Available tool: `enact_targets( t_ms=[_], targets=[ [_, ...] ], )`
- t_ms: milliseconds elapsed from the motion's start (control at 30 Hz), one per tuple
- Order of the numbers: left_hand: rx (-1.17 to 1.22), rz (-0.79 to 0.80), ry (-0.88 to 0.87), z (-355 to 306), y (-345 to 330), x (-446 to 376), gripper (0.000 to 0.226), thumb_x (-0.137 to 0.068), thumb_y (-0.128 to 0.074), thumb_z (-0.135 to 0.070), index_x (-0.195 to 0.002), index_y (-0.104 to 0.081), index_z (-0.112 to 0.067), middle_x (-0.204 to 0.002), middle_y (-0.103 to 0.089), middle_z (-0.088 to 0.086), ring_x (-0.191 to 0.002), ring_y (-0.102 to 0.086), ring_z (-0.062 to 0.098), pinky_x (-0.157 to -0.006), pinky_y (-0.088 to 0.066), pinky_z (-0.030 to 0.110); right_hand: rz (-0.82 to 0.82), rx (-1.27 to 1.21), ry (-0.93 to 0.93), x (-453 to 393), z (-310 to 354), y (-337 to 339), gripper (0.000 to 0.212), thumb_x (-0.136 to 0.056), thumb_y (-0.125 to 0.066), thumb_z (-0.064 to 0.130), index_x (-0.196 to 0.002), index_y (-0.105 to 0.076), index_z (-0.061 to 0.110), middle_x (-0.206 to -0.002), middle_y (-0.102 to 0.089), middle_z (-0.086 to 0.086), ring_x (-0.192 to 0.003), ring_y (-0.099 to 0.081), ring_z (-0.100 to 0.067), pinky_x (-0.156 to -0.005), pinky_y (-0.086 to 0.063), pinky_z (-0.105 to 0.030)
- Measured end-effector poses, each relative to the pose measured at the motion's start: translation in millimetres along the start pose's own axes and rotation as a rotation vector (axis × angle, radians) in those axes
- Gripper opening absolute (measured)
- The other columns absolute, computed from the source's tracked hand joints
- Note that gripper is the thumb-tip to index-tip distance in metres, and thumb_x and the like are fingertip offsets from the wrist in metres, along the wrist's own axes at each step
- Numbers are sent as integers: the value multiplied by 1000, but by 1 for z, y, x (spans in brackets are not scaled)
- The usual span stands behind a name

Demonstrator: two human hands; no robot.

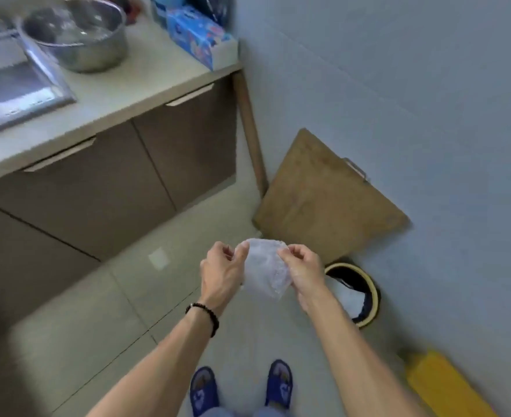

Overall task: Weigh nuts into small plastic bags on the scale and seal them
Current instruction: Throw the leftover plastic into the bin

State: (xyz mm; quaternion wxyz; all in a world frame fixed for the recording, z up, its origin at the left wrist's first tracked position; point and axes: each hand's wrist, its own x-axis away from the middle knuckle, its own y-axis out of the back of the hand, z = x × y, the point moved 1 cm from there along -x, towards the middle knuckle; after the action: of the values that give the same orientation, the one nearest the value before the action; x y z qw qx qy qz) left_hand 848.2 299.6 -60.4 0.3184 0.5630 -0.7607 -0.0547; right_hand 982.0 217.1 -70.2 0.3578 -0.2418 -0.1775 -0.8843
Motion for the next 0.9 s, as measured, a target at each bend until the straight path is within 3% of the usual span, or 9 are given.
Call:
enact_targets(
  t_ms=[100, 200, 300, 467, 600, 767, 833, 900],
  targets=[
    [-110, 175, -35, 3, -92, 2, 43, -89, -58, -50, -72, -50, -11, -53, -57, -4, -57, -66, 21, -63, -56, 37, -134, -27, -69, -28, -42, 67, 14, -93, -63, 19, -98, -64, 6, -81, -60, -2, -69, -52, -12, -55, -45, -17],
    [-141, 358, -6, 23, -188, 0, 42, -90, -58, -48, -65, -50, -14, -48, -55, -5, -57, -66, 22, -67, -58, 42, -262, -63, -144, -67, -98, 125, 17, -93, -63, 24, -98, -64, 8, -83, -60, -1, -73, -53, -14, -60, -42, -23],
    [-125, 526, 124, 57, -282, -12, 33, -93, -57, -44, -88, -57, -12, -67, -60, 1, -67, -61, 20, -81, -57, 47, -374, -93, -227, -114, -154, 175, 17, -94, -63, 26, -100, -64, 11, -90, -63, 0, -77, -55, -12, -62, -43, -25],
    [-80, 772, 239, 117, -410, -48, 45, -98, -36, -56, -112, -58, -20, -103, -63, -1, -100, -60, 16, -94, -50, 39, -399, -108, -315, -206, -236, 234, 12, -96, -59, 29, -101, -63, 19, -102, -61, 1, -91, -55, -15, -71, -43, -29],
    [-181, 833, 310, 161, -478, -88, 77, -82, -28, -78, -139, -45, -29, -137, -53, 0, -126, -48, 22, -110, -37, 45, -342, -39, -335, -273, -288, 252, 18, -101, -48, 32, -113, -59, 24, -118, -55, 3, -103, -50, -17, -80, -38, -31],
    [-303, 770, 366, 193, -511, -111, 61, -96, -28, -63, -144, -41, -27, -142, -47, 8, -128, -46, 32, -109, -37, 50, -150, 246, -365, -308, -329, 255, 39, -103, -44, 33, -140, -48, 21, -144, -47, 1, -128, -45, -20, -101, -36, -31],
    [-309, 769, 328, 194, -511, -108, 62, -97, -28, -62, -145, -39, -25, -145, -44, 8, -129, -45, 30, -109, -38, 45, -112, 324, -357, -309, -332, 257, 46, -103, -44, 33, -146, -40, 20, -150, -42, 0, -135, -42, -21, -109, -33, -34],
    [-324, 787, 195, 190, -501, -101, 58, -99, -27, -57, -142, -43, -20, -141, -48, 6, -117, -48, 19, -98, -41, 29, -99, 402, -336, -303, -326, 259, 49, -102, -44, 34, -149, -36, 21, -153, -39, -1, -138, -40, -23, -112, -34, -37]
  ],
)
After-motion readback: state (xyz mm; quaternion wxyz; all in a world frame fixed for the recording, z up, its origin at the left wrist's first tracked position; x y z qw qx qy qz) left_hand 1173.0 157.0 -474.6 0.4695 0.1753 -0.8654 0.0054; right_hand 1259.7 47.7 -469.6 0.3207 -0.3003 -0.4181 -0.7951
